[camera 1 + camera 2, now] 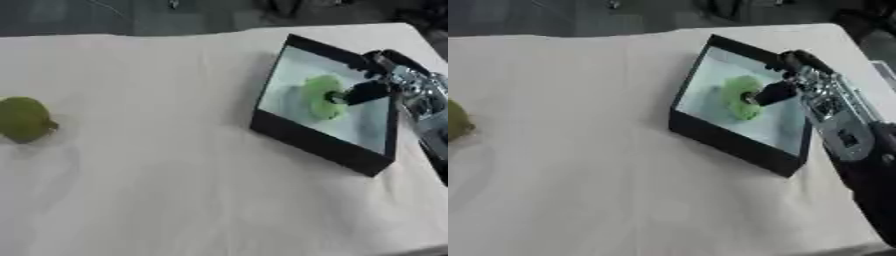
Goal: Pick up the objects with one hand, pass them to the other hand, and then place them into the box on the other side of the table.
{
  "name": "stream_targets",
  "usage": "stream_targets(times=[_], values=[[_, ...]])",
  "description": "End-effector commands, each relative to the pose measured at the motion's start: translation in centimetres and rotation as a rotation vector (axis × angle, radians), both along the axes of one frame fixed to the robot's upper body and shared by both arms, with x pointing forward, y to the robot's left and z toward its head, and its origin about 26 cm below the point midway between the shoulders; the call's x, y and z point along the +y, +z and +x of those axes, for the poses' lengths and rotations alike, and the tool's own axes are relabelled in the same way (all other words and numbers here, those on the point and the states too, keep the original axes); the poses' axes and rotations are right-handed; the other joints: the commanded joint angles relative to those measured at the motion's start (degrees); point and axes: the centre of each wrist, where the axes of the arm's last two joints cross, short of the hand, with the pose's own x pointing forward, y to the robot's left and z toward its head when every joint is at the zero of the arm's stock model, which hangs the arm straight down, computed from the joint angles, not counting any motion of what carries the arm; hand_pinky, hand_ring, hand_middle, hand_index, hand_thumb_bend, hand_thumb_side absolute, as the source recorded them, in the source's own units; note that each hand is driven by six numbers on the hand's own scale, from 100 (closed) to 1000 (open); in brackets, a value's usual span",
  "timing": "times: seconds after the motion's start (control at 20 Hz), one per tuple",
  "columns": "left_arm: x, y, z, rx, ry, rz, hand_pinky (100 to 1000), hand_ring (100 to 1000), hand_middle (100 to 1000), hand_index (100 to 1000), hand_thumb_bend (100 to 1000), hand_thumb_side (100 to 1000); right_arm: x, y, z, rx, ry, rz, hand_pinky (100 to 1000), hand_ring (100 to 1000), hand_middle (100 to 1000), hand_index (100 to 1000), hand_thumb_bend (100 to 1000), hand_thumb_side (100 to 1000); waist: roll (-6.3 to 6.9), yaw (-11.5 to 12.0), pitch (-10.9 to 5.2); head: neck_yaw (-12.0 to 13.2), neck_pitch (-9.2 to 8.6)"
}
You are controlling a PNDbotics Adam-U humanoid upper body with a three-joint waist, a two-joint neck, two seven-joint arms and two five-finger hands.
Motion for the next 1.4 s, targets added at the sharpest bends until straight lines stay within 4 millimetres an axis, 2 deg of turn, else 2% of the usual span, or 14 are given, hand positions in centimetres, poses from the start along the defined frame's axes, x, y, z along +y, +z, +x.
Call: stream_targets(times=[0.05,0.1,0.2,0.3,0.45,0.65,0.75,1.1,1.4], values=[[0.5,1.0,-0.3,-0.036,0.014,0.016,760,692,658,840,100,501,-0.5,2.4,-1.0,-0.12,-0.058,-0.047,823,835,807,785,415,238,0.91,-0.08,-2.01,1.29,0.38],[0.6,1.0,-0.3,-0.037,0.018,0.018,760,693,658,840,100,499,-0.4,3.0,-1.4,-0.185,-0.083,-0.047,817,830,798,771,339,236,0.97,-0.13,-2.01,1.97,0.45],[0.8,1.1,-0.4,-0.039,0.027,0.023,761,694,659,840,100,491,0.2,4.3,-2.5,-0.351,-0.139,-0.026,800,830,795,746,176,315,1.09,-0.2,-2.02,3.29,0.69],[1.1,1.3,-0.4,-0.039,0.033,0.028,762,696,662,843,100,494,0.9,5.2,-3.6,-0.506,-0.155,0.03,788,837,804,742,100,363,1.2,-0.2,-2.05,4.48,0.86],[1.5,1.9,-0.4,-0.04,0.042,0.044,767,705,673,852,100,484,1.5,5.6,-4.5,-0.681,-0.135,0.135,783,846,813,743,113,384,1.38,-0.06,-2.07,5.84,0.78],[2.4,2.9,-0.5,-0.029,0.056,0.086,777,724,691,873,100,480,2.1,5.5,-5.0,-0.844,-0.102,0.229,773,839,804,733,219,323,1.63,0.17,-2.07,7.21,0.56],[2.9,3.7,-0.6,-0.006,0.056,0.114,780,727,695,875,100,477,2.5,5.5,-5.2,-0.905,-0.089,0.255,770,833,795,725,216,302,1.78,0.27,-2.11,7.59,0.58],[4.6,6.6,-0.9,0.063,0.12,0.188,789,742,711,886,100,388,3.1,4.9,-5.2,-0.929,-0.083,0.294,758,816,776,701,224,212,2.24,0.37,-2.23,9.14,0.53],[7.2,8.1,1.7,0.17,0.228,0.178,811,773,737,886,100,326,3.3,4.7,-4.9,-0.907,-0.058,0.304,757,811,773,699,226,224,2.65,-0.02,-2.4,10.32,0.59]])
